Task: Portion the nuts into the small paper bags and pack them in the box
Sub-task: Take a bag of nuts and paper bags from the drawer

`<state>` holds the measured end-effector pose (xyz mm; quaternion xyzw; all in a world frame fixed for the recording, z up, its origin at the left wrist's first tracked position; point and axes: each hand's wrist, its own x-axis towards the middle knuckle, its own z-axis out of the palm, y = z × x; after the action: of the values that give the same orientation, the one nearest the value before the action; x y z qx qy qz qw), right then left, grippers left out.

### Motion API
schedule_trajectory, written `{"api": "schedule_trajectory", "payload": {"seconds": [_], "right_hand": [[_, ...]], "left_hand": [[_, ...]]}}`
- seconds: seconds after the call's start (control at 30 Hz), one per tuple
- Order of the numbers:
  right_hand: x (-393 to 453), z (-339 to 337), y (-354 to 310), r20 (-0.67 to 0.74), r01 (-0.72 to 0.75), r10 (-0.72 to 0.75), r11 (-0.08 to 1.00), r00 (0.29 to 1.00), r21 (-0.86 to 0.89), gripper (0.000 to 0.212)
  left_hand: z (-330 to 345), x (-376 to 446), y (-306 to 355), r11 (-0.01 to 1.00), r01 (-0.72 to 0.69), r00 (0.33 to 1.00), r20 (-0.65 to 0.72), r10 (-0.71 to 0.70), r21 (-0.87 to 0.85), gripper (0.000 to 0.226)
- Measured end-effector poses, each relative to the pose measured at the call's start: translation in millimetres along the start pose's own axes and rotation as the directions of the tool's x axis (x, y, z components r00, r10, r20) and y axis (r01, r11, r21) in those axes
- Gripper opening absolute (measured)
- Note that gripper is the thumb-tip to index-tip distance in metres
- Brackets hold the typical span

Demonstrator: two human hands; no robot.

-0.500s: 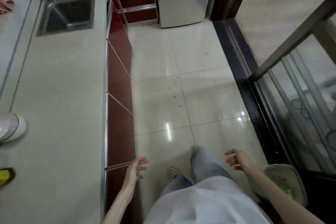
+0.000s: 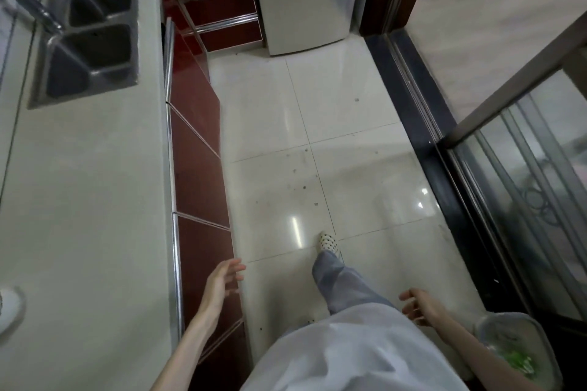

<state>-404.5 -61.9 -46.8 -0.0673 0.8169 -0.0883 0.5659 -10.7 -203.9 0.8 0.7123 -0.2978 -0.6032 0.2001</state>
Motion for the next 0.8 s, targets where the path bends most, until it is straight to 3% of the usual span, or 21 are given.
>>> {"api": "schedule_trajectory", "payload": {"seconds": [0.53,0.8], "right_hand": [[33,23,-336,0.126,0.372,-0.356,0.917,0.926,-0.143,0.031],[50,74,-447,0.066,0.333,-0.326,0.932,0.943,-0.145,0.030]], "left_hand": [[-23,111,75,0.973,0.209,0.964,-0.148,-0.222,-0.102,0.033],[-79,220,162,0.954,0.278,0.953,-0.090,-0.289,-0.114,0.034]]}}
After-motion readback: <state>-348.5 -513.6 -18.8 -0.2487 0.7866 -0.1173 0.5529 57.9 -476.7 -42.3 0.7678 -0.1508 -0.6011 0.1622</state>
